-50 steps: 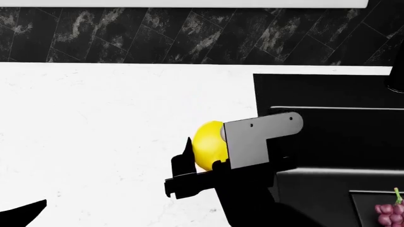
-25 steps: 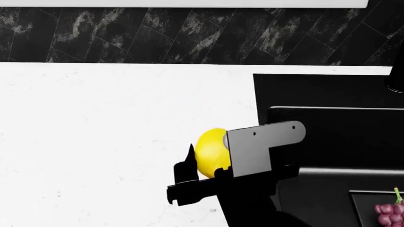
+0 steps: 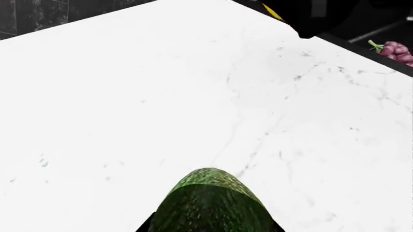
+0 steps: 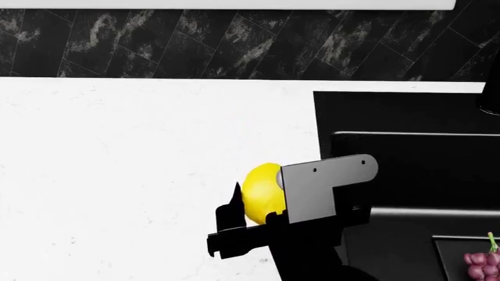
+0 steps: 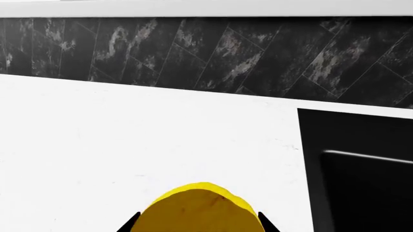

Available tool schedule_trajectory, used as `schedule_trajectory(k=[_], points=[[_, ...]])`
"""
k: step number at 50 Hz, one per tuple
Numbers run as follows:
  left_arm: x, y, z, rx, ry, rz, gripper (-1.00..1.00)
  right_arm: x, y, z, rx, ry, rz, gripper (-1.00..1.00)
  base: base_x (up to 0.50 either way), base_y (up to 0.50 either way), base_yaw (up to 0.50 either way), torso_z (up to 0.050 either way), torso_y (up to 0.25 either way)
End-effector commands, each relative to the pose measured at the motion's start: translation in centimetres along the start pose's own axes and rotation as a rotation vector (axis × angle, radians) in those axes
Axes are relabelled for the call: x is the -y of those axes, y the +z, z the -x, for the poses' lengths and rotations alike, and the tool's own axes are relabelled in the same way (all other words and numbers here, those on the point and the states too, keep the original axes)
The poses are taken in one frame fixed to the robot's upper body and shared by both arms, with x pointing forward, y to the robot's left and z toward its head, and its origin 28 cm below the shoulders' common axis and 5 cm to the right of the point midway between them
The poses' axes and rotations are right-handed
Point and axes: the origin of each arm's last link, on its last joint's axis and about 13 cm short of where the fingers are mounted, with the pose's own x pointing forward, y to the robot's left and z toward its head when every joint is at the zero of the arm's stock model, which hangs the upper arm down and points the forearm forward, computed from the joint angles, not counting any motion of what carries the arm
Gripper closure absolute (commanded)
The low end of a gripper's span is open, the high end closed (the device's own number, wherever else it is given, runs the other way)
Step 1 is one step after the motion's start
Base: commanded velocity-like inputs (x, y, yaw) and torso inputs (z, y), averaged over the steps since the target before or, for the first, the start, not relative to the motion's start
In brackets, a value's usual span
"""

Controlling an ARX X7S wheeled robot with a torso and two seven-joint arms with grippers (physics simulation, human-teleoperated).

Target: There is a mixed pile of frozen fruits and vegetables on the counter. Locate all the frozen vegetables and place the items in a bowl on the counter. Take all the frozen fruits and defrost them in a running sink.

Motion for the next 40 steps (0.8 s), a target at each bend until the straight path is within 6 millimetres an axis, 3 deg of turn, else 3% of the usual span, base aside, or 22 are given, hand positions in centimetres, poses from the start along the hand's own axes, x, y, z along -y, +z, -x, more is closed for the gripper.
schedule_trajectory(k=[1, 11, 19, 26, 34, 40], points=[[0.2, 0.8, -0.1, 0.032, 0.013, 0.002, 1.00, 0.0, 0.0, 0.1, 0.004, 0.005, 0.022, 1.00, 0.00, 0.00, 0.00, 0.000, 0.000], [-0.3, 5.2, -0.1, 0.151, 0.015, -0.032, 1.00, 0.1, 0.4, 0.4, 0.020, 0.001, 0.025, 1.00, 0.00, 0.00, 0.00, 0.000, 0.000], [-1.0, 8.3, -1.3, 0.229, 0.037, -0.013, 1.00, 0.2, 1.0, 1.0, 0.048, -0.016, 0.027, 1.00, 0.00, 0.00, 0.00, 0.000, 0.000], [-2.1, 10.0, -1.8, 0.283, 0.090, 0.000, 1.00, 0.1, 2.7, 3.0, 0.110, -0.051, 0.026, 1.00, 0.00, 0.00, 0.00, 0.000, 0.000], [-2.2, 9.7, -1.4, 0.293, 0.095, -0.009, 1.00, -0.3, 4.5, 7.8, 0.192, -0.101, -0.001, 1.00, 0.00, 0.00, 0.00, 0.000, 0.000], [-3.4, 10.2, -0.6, 0.331, 0.156, 0.031, 1.00, -0.5, 4.8, 7.9, 0.195, -0.098, 0.027, 1.00, 0.00, 0.00, 0.00, 0.000, 0.000]])
